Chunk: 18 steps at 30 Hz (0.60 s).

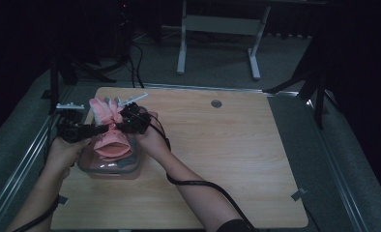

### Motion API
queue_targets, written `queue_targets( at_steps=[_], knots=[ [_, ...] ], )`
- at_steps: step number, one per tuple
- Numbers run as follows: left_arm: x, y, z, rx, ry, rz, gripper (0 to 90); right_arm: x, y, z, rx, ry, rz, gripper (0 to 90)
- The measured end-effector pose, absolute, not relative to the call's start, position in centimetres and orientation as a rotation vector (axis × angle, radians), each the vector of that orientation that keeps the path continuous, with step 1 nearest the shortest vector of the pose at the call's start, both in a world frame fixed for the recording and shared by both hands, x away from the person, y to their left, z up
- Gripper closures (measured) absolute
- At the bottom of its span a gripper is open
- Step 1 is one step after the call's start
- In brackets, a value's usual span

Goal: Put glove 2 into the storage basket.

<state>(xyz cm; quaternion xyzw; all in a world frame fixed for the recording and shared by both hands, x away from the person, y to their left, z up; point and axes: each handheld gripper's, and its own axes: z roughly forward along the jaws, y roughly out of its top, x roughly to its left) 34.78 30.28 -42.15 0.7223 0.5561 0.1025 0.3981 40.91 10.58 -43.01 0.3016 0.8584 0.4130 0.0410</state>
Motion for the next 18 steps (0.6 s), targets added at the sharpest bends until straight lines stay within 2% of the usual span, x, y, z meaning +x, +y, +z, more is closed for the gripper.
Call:
queue_targets(
  at_steps=[18],
  knots=[
    [35.9, 28.9, -47.1, 1.884, 1.478, 0.19, 68.4, 41.6, 10.3, -47.9, 0.99, 2.69, 1.109, 77.4]
  ],
)
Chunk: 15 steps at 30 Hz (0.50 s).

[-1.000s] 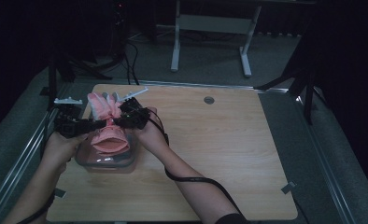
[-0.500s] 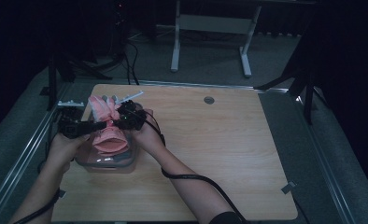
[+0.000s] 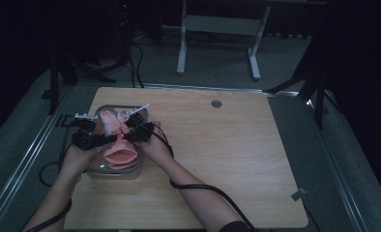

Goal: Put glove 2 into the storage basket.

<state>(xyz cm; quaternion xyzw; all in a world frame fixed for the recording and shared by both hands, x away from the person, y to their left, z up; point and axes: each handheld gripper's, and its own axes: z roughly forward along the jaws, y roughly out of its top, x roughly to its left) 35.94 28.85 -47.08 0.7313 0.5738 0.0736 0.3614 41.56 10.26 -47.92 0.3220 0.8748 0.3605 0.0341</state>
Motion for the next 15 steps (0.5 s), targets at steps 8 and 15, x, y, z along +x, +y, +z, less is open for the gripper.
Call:
queue_targets(
  at_steps=[8, 15],
  knots=[
    [36.3, 28.68, -47.59, 1.902, 1.497, 0.175, 66.7, 41.74, 10.24, -48.58, 1.0, 2.703, 1.075, 75.9],
    [36.49, 28.59, -47.97, 1.895, 1.532, 0.191, 59.6, 42.22, 10.15, -48.92, 1.035, 2.711, 1.061, 68.4]
  ],
)
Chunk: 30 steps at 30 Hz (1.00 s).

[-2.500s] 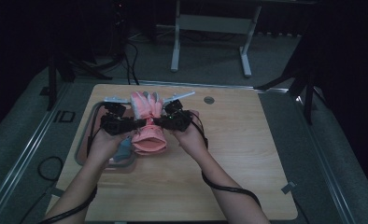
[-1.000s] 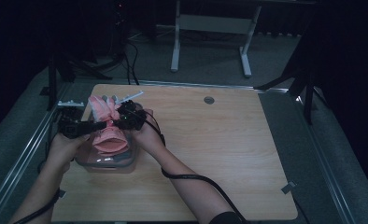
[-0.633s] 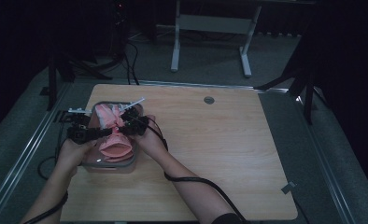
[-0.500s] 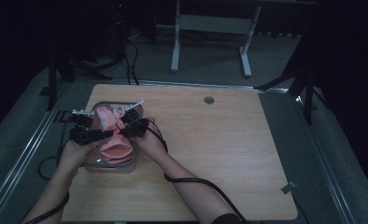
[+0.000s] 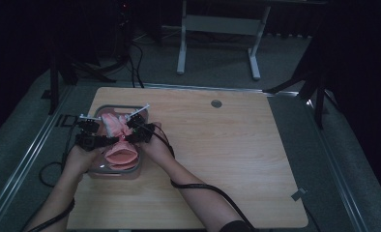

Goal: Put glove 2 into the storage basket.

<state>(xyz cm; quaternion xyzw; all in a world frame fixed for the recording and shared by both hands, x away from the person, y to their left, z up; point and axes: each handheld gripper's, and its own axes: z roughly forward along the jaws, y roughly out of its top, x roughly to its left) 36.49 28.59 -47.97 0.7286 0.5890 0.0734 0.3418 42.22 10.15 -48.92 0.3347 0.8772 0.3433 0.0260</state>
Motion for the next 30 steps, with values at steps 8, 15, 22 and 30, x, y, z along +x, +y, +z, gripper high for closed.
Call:
queue_targets(
  at_steps=[8, 15, 22, 30],
  knots=[
    [36.5, 28.4, -48.1, 1.881, 1.54, 0.282, 47.0, 42.6, 9.6, -48.1, 1.014, 2.656, 1.16, 49.1],
    [36.2, 28.4, -47.6, 1.828, 1.531, 0.384, 27.2, 42.8, 8.6, -46.7, 0.962, 2.7, 1.258, 28.6],
    [34.7, 28.8, -45.8, 1.726, 1.45, 0.413, 14.5, 42.6, 7.1, -45.6, 0.899, 2.716, 1.323, 21.1],
    [32.2, 27.0, -43.6, 1.783, 1.337, 0.47, 14.5, 42.0, 4.8, -44.7, 0.869, 2.742, 1.353, 20.4]
  ],
)
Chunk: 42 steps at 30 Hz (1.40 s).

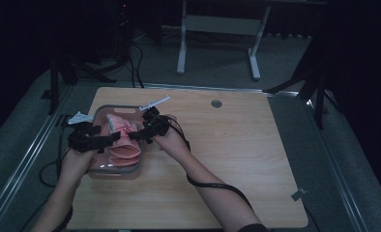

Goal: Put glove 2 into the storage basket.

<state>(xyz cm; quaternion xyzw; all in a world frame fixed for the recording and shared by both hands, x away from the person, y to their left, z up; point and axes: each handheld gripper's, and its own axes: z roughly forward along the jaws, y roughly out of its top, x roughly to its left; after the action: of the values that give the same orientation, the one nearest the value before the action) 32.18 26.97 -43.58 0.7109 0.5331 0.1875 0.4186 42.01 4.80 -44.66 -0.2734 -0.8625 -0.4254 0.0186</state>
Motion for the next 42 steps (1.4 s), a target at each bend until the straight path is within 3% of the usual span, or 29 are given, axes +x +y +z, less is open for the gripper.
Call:
queue_targets(
  at_steps=[11, 21, 33, 42],
  knots=[
    [30.1, 23.5, -41.4, 1.807, 1.216, 0.512, 14.4, 40.9, 1.6, -44.1, -0.824, -2.677, -1.362, 19.6],
    [29.1, 19.0, -41.0, 1.817, 1.054, 0.45, 14.4, 40.3, -1.8, -43.8, -0.841, -2.662, -1.389, 19.2],
    [27.4, 14.3, -42.8, 1.887, 0.909, 0.355, 14.5, 39.2, -5.1, -45.9, -0.83, -2.678, -1.353, 17.2],
    [26.5, 11.0, -46.4, 1.939, 0.84, 0.301, 14.4, 38.3, -8.6, -48.8, -0.806, -2.665, -1.38, 16.4]
  ],
)
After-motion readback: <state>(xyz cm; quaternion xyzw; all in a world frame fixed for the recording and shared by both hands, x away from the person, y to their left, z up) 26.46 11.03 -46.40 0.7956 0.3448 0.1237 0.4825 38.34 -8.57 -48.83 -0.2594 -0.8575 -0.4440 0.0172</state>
